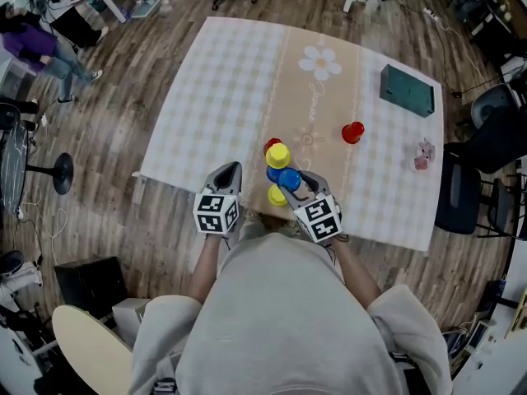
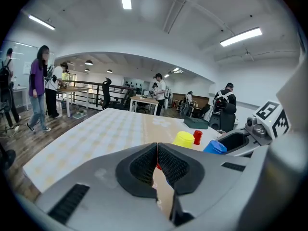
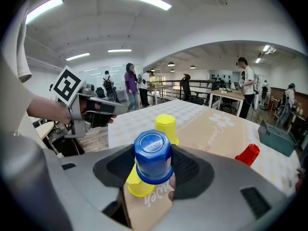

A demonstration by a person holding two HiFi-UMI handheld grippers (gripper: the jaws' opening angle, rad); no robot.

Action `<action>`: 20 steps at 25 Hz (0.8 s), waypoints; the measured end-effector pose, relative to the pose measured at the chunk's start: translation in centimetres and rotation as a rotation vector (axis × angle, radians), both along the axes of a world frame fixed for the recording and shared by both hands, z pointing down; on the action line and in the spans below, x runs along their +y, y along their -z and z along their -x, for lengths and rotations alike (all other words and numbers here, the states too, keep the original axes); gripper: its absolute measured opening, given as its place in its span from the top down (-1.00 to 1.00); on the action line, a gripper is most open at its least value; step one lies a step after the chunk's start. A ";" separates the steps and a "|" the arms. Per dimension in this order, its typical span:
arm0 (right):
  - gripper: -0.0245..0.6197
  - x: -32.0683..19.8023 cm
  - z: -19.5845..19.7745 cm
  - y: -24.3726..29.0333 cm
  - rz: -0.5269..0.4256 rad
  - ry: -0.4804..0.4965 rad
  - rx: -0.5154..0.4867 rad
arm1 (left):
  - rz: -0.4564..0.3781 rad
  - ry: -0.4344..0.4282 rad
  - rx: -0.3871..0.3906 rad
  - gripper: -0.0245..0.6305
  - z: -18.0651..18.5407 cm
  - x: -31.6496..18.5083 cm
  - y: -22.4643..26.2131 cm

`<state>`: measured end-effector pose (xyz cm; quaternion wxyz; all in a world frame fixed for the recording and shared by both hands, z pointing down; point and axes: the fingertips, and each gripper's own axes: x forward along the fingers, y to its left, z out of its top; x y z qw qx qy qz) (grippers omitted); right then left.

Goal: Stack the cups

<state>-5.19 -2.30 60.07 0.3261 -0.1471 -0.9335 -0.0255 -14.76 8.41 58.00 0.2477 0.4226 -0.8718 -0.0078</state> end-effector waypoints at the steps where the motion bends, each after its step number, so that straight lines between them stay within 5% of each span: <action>1: 0.20 0.3 0.1 0.1 -0.001 0.007 0.001 | 0.001 0.006 0.000 0.88 0.1 0.4 0.1; 20: 0.19 2.1 0.9 -1.0 0.001 0.066 0.023 | 0.005 0.056 0.011 0.88 -0.1 2.3 -0.2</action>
